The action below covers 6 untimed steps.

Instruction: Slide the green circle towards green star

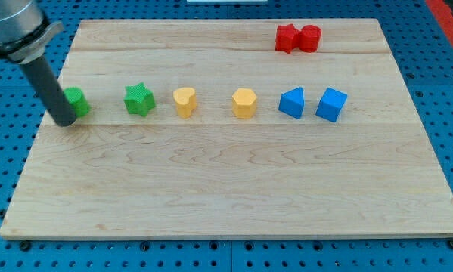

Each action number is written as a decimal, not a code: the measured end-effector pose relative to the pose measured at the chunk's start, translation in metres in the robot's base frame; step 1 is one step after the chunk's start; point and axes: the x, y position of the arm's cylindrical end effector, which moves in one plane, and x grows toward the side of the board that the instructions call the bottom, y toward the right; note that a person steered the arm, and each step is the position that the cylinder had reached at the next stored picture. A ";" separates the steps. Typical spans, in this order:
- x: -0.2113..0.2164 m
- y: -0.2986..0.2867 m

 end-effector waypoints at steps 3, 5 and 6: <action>0.015 -0.062; -0.024 -0.053; -0.024 -0.007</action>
